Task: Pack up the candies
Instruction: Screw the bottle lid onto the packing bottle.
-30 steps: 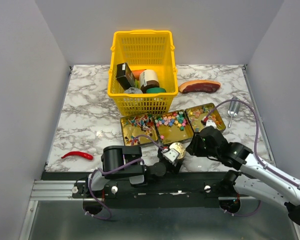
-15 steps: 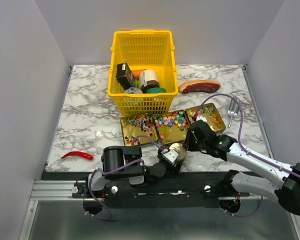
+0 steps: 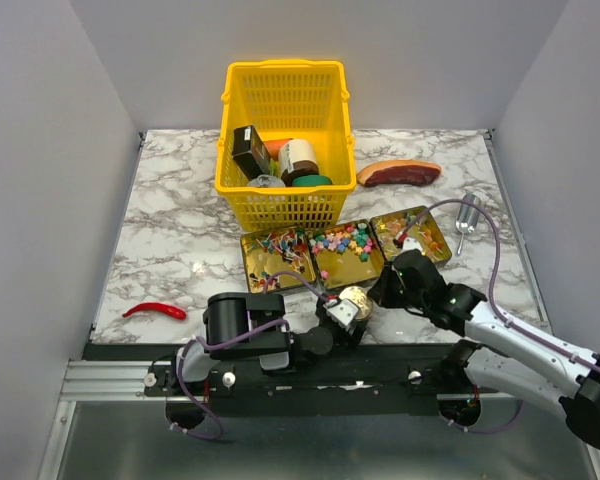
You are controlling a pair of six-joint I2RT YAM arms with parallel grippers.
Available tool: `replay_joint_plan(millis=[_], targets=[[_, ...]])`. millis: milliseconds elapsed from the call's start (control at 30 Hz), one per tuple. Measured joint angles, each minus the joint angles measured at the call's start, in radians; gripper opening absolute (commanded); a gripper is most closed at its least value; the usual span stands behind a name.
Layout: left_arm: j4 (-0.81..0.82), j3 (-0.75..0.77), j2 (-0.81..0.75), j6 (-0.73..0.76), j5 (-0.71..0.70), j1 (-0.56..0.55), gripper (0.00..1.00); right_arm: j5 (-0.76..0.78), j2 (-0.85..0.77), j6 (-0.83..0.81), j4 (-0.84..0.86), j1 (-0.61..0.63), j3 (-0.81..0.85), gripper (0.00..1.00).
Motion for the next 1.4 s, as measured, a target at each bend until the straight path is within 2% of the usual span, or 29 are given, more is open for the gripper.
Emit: replay_joint_plan(millis=[267,367,400,467,500,600,667,767,1000,1267,1400], targets=[[-0.006,0.012,0.005,-0.001,-0.003,-0.002,0.68,-0.043,-0.135,0.039,-0.105,0.0,-0.037,0.04],[-0.007,0.019,0.009,0.0,-0.002,-0.002,0.69,-0.079,-0.169,0.045,-0.156,0.002,-0.037,0.07],[-0.008,0.021,0.01,0.0,0.001,-0.002,0.69,-0.086,-0.181,0.047,-0.177,0.003,-0.034,0.2],[-0.006,0.021,0.01,0.001,0.004,-0.002,0.69,-0.08,-0.201,0.06,-0.231,0.006,-0.021,0.35],[-0.006,0.021,0.011,0.001,0.006,-0.002,0.69,-0.072,-0.211,0.068,-0.251,0.007,-0.012,0.49],[-0.006,0.021,0.011,0.002,0.009,-0.002,0.69,-0.023,-0.223,0.083,-0.286,0.007,0.037,0.61],[-0.005,0.02,0.011,0.002,0.011,-0.002,0.69,0.013,-0.201,0.082,-0.285,0.008,0.077,0.62],[-0.004,0.019,0.011,0.002,0.013,-0.002,0.69,0.047,-0.131,0.07,-0.254,0.008,0.116,0.62],[-0.003,0.018,0.011,0.002,0.016,-0.002,0.7,0.052,0.082,0.018,-0.153,0.007,0.118,0.47],[-0.004,0.019,0.011,0.002,0.019,-0.002,0.7,0.04,0.054,0.003,0.009,0.007,0.018,0.35],[-0.001,0.019,0.013,0.002,0.019,-0.002,0.7,0.034,-0.002,0.014,0.05,0.005,-0.029,0.16]])
